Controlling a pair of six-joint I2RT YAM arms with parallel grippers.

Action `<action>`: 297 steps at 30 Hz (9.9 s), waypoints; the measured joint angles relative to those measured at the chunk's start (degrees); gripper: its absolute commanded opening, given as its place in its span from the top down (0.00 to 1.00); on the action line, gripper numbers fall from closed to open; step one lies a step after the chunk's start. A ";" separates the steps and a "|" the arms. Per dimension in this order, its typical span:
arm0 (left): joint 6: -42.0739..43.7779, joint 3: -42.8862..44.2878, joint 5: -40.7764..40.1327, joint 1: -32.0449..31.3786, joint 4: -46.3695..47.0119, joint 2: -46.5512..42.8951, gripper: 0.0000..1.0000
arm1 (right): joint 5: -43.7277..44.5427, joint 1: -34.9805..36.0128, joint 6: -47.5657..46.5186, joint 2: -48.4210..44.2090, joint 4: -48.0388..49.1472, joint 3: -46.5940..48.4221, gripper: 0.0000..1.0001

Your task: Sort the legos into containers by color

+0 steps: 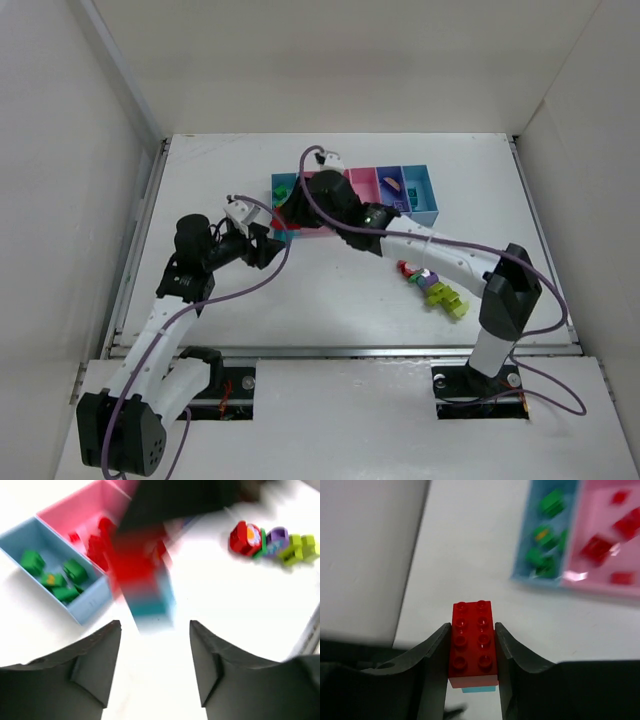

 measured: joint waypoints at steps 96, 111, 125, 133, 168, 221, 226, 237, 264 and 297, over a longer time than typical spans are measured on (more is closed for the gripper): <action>-3.76 -0.90 -15.06 1.84 -7.76 -1.36 0.36 | -9.44 -5.01 -32.81 5.77 -4.31 6.03 0.09; 1.20 3.43 -32.35 1.86 -16.98 -13.03 0.56 | -25.09 2.08 -43.01 18.62 -8.17 -0.04 0.34; 0.83 3.43 -36.17 1.86 -18.75 -13.66 0.56 | -17.79 2.14 -48.76 24.50 -10.01 6.93 0.42; 0.59 3.43 -36.30 1.86 -18.73 -13.97 0.56 | -16.57 2.03 -52.61 25.31 -11.28 8.68 0.42; 7.30 3.45 -21.70 2.36 -19.69 -16.26 0.17 | -11.45 1.51 -44.52 17.49 -8.33 4.31 1.00; 18.62 10.58 -1.62 1.75 -18.16 5.18 0.70 | -9.35 3.06 -29.64 3.91 -4.81 2.64 1.00; 17.59 10.51 -1.77 1.77 -18.12 5.16 1.00 | -9.31 3.06 -29.66 3.91 -4.61 2.45 1.00; 15.82 9.88 -3.98 1.84 -18.43 4.55 1.00 | -8.76 -3.08 -24.61 3.93 -6.71 2.80 1.00; 23.19 8.11 5.14 1.86 -19.02 1.99 1.00 | -30.16 -21.92 -29.55 19.50 -8.90 10.56 0.00; 43.32 11.69 19.32 2.40 -14.12 -1.01 1.00 | -89.68 -14.86 -29.35 18.53 0.07 19.74 0.18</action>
